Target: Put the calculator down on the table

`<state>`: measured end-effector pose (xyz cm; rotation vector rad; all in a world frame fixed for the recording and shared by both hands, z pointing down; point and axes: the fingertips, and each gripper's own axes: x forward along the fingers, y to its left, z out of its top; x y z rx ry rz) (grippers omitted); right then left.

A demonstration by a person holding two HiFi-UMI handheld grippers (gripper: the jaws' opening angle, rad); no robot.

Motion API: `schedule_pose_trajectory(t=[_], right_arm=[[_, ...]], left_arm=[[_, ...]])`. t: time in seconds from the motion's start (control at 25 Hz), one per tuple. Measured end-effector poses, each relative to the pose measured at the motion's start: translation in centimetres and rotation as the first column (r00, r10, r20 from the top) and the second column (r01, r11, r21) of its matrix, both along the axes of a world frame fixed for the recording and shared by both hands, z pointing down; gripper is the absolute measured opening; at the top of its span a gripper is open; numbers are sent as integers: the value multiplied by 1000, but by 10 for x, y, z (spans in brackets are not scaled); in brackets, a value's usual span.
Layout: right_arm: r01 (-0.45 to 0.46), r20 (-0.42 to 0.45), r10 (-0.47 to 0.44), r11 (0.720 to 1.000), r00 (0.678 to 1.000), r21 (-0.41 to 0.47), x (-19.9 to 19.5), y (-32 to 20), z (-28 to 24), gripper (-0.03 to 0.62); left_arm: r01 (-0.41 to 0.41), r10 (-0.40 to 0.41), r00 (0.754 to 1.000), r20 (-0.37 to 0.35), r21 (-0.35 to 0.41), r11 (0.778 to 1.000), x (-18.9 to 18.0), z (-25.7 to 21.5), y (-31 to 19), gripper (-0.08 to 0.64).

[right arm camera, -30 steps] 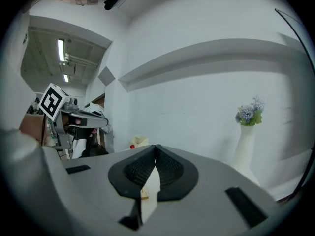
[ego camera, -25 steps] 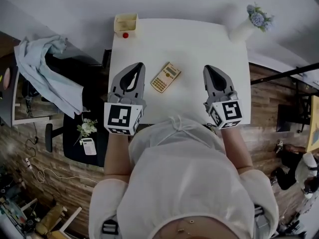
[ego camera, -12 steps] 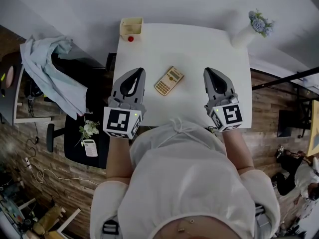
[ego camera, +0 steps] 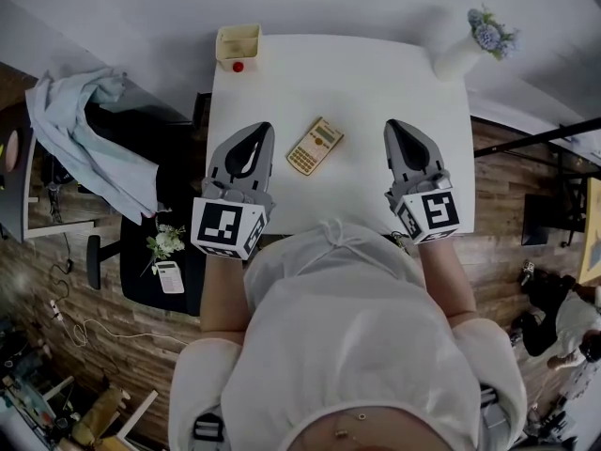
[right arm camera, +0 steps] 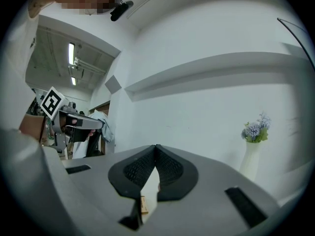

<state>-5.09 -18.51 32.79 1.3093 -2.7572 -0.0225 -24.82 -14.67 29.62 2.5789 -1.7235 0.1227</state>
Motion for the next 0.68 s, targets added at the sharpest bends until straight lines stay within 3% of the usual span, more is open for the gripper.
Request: schedule_pose_trajectory(t=[0.44,0.68], right_arm=[[-14,-5,14,1000,1000,-26,-3,-7,9,3],[-19,1,19,999,1000,-42,-7,-11,16,3]], left_arm=[[-30,31,1000,6,-26,999,7,9,-7,18],[-39,38,999,-28,-35,999,4,13,-12,18]])
